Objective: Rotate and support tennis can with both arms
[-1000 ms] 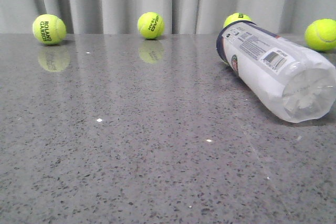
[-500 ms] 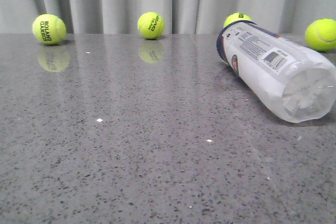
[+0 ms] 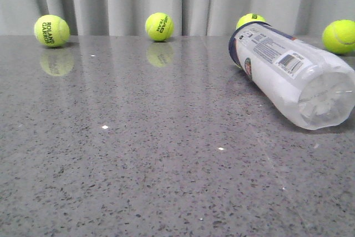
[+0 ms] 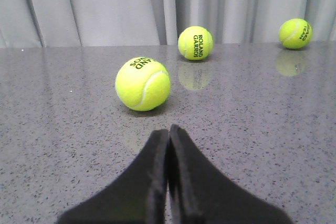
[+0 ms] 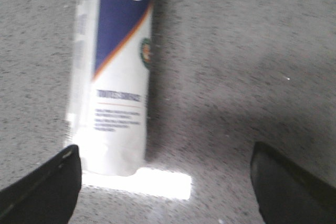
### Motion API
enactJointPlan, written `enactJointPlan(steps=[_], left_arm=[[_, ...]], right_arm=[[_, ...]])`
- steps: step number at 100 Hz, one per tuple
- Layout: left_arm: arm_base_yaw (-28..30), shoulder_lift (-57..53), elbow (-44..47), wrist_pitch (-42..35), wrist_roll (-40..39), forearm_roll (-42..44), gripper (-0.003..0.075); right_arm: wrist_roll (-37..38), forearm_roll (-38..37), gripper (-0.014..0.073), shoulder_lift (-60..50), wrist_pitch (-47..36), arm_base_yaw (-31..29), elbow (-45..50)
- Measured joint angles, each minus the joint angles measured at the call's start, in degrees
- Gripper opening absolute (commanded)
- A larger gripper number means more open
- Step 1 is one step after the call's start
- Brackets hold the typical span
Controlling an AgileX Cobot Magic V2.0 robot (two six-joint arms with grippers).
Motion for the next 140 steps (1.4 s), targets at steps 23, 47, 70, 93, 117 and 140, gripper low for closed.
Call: enactJointPlan(steps=[23, 47, 70, 93, 117, 140], left_arm=[[0.00, 0.00, 0.00, 0.00, 0.00, 0.00, -0.0020], [0.00, 0.00, 0.00, 0.00, 0.00, 0.00, -0.0020], [0.00, 0.00, 0.00, 0.00, 0.00, 0.00, -0.0020], [0.00, 0.00, 0.00, 0.00, 0.00, 0.00, -0.0020], [0.00, 0.00, 0.00, 0.00, 0.00, 0.00, -0.0020], [0.00, 0.00, 0.00, 0.00, 0.00, 0.00, -0.0020]], right_arm=[[1.93, 0.98, 0.0644, 10.92, 0.36, 5.74, -6.59], [3.00, 1.08, 0.0644, 21.86, 0.87, 8.01, -12.35], [3.49, 1.08, 0.0644, 29.14, 0.87, 8.01, -14.52], [3.79, 1.08, 0.0644, 33.25, 0.40, 8.01, -14.85], [3.79, 1.11, 0.0633, 36.31, -0.06, 8.01, -15.07], [3.79, 1.20, 0.0363, 36.34, -0.06, 8.05, -15.30]])
